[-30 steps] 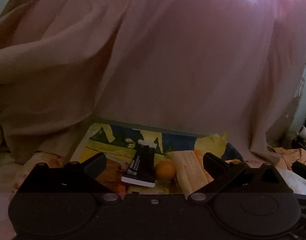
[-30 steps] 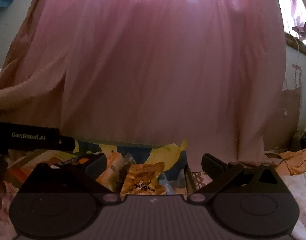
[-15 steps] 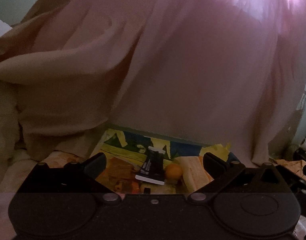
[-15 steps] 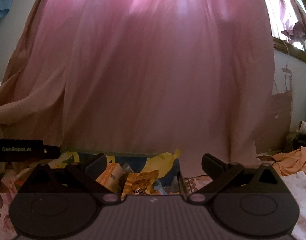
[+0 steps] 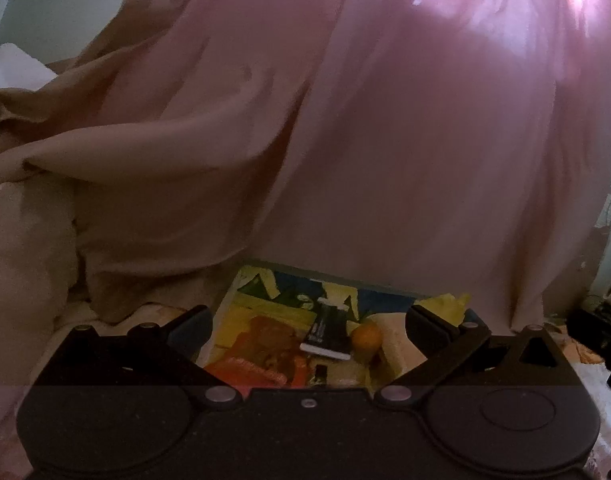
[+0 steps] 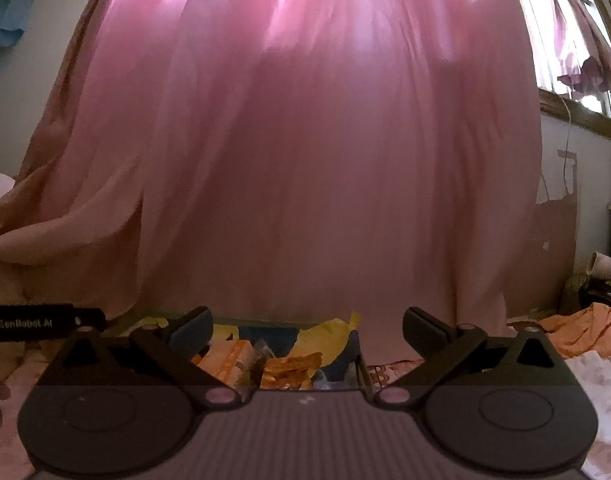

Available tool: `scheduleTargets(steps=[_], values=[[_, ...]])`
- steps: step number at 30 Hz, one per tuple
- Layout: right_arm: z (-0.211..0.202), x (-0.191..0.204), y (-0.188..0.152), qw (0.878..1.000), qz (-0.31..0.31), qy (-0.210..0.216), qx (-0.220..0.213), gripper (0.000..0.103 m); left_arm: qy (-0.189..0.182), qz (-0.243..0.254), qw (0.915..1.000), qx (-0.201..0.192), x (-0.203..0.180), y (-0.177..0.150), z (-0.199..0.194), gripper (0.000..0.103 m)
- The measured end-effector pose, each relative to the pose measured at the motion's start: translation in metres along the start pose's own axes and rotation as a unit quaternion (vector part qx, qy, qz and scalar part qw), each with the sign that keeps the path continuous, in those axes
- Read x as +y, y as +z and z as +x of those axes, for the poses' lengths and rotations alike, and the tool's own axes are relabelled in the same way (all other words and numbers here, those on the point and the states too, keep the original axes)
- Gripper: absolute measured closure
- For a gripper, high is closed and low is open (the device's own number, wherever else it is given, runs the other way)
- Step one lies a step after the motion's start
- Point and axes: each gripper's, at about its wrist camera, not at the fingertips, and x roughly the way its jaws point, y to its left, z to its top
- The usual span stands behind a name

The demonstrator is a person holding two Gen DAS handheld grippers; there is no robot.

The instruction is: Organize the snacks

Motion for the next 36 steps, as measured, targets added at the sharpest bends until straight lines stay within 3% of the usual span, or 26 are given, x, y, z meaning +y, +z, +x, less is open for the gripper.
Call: scheduleTargets(steps=[16, 36], values=[[-0.031, 0.017, -0.007, 1.000, 0.000, 0.017, 0.007, 0.000, 0.032, -0.006, 0.9995, -0.003, 0.019, -0.012, -0.047, 0.001], [-0.076, 0.026, -0.017, 1.000, 0.007, 0.019, 0.010, 0.000, 0.035, 0.021, 0.9990, -0.021, 0.022, -0.028, -0.096, 0.001]])
